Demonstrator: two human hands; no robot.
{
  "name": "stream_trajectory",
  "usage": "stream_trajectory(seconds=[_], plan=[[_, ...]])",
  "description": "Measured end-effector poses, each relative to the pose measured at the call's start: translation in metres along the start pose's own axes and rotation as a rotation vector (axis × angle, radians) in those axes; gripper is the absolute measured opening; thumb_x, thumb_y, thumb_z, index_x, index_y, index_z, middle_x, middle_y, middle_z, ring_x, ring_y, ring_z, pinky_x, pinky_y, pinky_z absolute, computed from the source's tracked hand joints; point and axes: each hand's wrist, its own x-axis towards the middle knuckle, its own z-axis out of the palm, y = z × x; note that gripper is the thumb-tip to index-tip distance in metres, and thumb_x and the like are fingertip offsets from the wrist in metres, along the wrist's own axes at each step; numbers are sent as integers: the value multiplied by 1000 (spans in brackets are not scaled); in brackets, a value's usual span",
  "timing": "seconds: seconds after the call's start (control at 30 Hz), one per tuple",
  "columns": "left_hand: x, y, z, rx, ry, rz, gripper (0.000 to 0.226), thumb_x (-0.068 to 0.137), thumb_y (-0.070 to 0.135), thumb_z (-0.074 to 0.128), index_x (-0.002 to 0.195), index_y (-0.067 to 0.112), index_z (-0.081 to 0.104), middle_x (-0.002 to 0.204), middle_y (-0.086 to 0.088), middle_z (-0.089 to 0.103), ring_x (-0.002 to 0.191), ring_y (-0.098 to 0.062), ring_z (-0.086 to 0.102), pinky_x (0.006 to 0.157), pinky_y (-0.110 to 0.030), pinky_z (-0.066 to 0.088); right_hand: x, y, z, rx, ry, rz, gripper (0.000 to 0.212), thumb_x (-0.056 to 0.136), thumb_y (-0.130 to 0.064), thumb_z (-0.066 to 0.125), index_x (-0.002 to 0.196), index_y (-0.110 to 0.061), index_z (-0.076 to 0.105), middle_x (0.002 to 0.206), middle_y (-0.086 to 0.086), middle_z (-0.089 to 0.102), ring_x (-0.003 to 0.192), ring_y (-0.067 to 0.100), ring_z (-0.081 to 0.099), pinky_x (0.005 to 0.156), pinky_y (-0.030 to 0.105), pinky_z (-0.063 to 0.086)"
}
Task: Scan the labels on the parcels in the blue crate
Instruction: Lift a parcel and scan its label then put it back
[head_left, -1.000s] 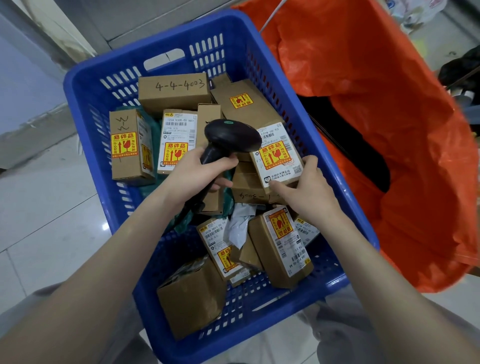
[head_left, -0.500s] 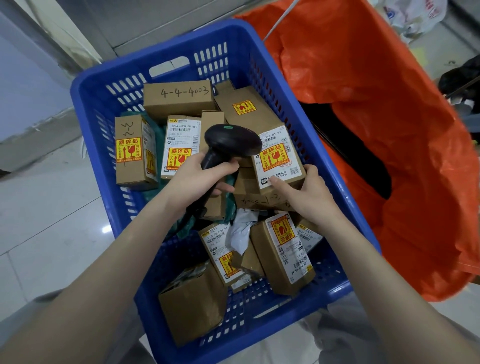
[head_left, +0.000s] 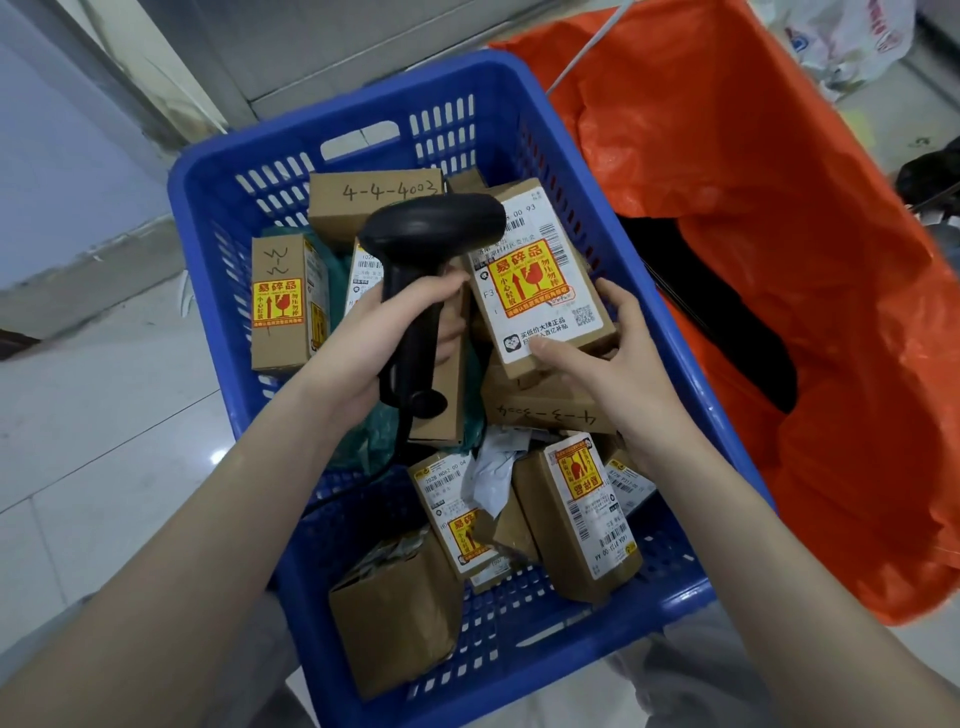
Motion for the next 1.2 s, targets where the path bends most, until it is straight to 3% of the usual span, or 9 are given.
stream_trajectory(seconds=[0.13,0.23,0.43,0.57,0.63,0.87,1.0,1.1,1.2], plan=[[0,0,1,-7,-14,-6,35,87,32,65,121,21,63,102,4,77,99,-16,72,90,-35,55,0,0,5,-31,-55,10,110,52,-53,82,144,-40,23,138,-7,52,132,22,46,109,49,39],[-1,0,1,-10,-22,-5,38,88,31,65,124,20,61,106,5,76,104,-17,70,94,-37,54,2,1,8,-78,-120,13,123,44,-57,81,147,-37,18,146,-3,43,132,18,44,110,46,38],[-2,-1,0,29,-13,1,41,88,31,65,127,18,60,111,2,75,108,-17,68,98,-38,51,1,-5,10,-71,-152,69,111,52,-75,68,143,-29,26,138,-5,48,121,13,54,106,42,42],[-2,0,0,49,3,1,38,88,32,65,124,19,62,108,4,75,108,-17,68,97,-37,51,2,-8,9,42,-61,108,70,76,-57,65,129,-20,39,122,1,61,106,15,64,95,42,52],[-3,0,1,42,-5,-10,40,87,32,65,124,18,62,108,3,75,104,-17,69,95,-37,53,3,-8,9,55,-20,109,63,76,-50,69,123,-21,39,117,0,63,104,18,66,93,43,54],[-7,2,5,66,-49,-9,33,89,29,64,119,18,64,84,16,77,88,-4,72,85,-27,56,3,-7,9,58,-24,103,62,76,-31,76,124,-26,38,109,-3,68,94,16,71,85,38,58],[-6,3,2,93,-4,17,29,87,29,66,112,16,66,105,1,75,95,-14,71,89,-35,56,4,-7,5,54,71,75,58,77,-23,77,117,-24,34,94,-11,65,83,8,70,68,27,57],[-6,4,1,143,4,66,24,87,30,65,106,15,67,100,2,71,69,-7,64,69,-25,54,4,-7,2,18,141,46,58,77,-23,76,114,-22,31,92,-15,60,79,2,65,60,19,50],[-6,3,2,169,9,76,31,86,31,66,111,11,66,89,7,67,58,-4,58,62,-22,50,3,-6,3,-43,199,8,62,75,-28,78,111,-22,28,99,-12,55,88,7,63,65,21,51]])
